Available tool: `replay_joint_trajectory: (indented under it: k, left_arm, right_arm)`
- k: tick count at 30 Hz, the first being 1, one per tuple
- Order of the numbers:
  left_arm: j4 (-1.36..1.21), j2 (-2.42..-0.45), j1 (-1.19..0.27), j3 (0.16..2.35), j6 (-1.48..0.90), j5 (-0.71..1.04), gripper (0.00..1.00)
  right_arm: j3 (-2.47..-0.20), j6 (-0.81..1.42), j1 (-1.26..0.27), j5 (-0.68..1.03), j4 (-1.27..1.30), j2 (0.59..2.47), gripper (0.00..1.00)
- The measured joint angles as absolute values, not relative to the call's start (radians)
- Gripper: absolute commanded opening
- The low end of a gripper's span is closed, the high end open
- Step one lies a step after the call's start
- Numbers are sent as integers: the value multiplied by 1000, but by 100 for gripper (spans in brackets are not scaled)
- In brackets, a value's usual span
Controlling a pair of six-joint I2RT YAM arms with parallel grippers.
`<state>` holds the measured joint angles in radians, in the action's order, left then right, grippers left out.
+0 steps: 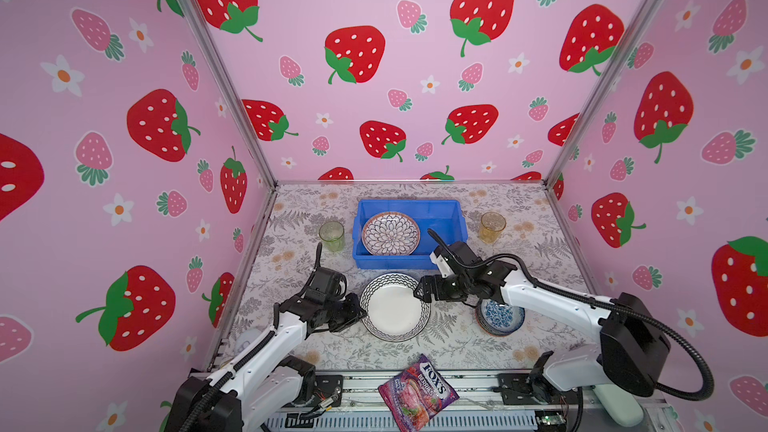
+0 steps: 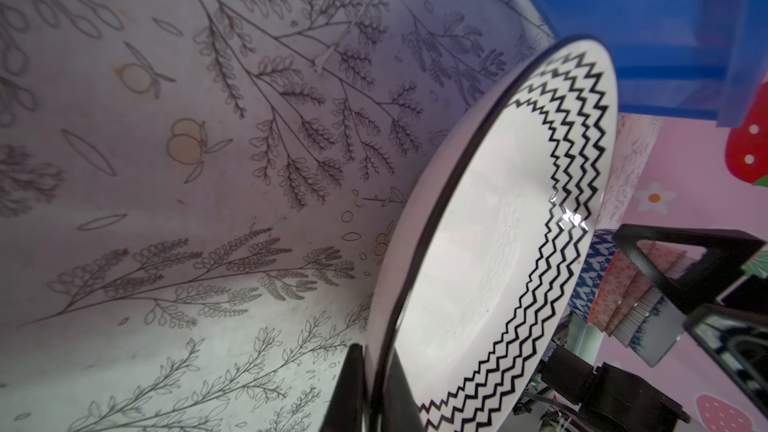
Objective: Place the mixed dishes into the plastic bin
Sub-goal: 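Pinch the zigzag plate rim with both grippers and tilt it up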
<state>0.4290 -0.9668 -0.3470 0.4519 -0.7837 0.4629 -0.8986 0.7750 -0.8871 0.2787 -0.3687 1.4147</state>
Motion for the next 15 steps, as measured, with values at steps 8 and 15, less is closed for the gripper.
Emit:
replay_joint_trajectory:
  k: [8, 15]
  left_arm:
    - [400, -937, -347, 452, -786, 496, 0]
    - [401, -937, -347, 452, -786, 508, 0]
  right_arm:
    - [-899, 761, -887, 279, -379, 1434, 91]
    - [-905, 755, -887, 278, -389, 1444, 72]
